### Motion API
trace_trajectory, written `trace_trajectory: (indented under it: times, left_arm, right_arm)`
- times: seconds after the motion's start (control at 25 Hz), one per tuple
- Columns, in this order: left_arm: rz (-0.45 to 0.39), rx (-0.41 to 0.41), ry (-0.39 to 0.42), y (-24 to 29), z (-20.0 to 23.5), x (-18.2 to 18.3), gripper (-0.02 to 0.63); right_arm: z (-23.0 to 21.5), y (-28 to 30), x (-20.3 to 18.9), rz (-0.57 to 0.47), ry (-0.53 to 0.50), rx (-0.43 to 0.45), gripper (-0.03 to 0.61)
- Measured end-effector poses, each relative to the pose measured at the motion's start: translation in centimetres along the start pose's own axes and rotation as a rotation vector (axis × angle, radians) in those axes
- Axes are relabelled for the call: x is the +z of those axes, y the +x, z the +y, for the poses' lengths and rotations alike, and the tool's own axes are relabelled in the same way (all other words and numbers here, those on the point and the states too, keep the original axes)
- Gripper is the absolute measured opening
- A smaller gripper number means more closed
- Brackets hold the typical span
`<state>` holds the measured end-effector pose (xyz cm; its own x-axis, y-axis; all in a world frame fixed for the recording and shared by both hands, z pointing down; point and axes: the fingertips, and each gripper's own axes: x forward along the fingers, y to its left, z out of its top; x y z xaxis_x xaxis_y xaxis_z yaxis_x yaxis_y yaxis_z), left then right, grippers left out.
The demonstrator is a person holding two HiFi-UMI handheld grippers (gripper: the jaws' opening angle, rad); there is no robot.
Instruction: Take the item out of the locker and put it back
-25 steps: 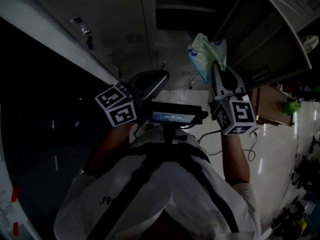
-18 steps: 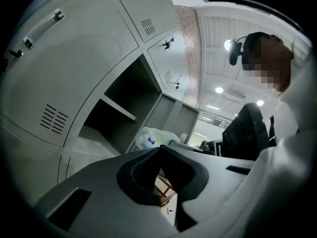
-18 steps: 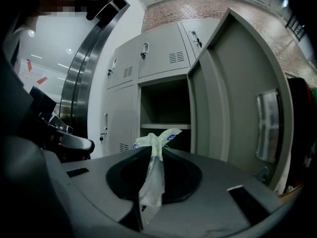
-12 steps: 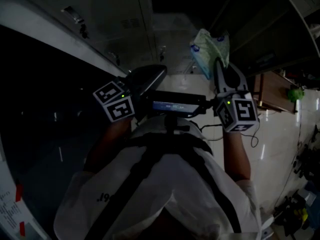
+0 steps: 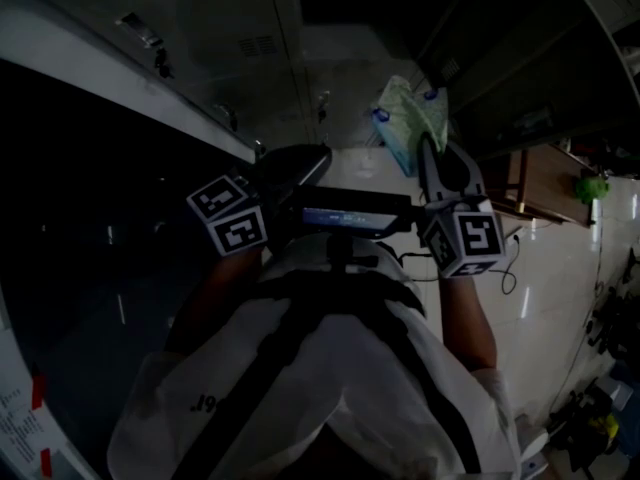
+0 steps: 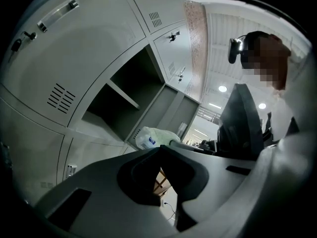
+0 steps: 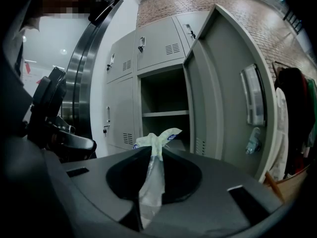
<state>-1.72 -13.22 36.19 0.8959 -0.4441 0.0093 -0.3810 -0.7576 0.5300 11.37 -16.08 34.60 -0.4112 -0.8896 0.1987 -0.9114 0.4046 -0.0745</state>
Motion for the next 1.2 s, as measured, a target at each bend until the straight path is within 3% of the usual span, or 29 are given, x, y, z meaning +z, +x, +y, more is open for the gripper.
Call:
trace_trajectory:
  times: [0.52,0.84,1.2]
  left_arm:
    - [0.027,0.010,-0.010,-0.6,-0.4,-1.6,0.002]
    - [-0.002,0.022,0.034,-0.7,-0.4,-0.9,0.002]
    - [-0.044,-0.006,-0.006,-0.8,-0.6,-0.7,0.003]
  right_arm:
    - [0.5,-0.9,-2.4,0.074,0.022,-0.006,0.044]
    - [0.3,-0.5,-3.0,0.079,0.024,-0.002,0.044]
    - [0.4,-0.4,-3.4,0.087,0.027,-0.003,0.044]
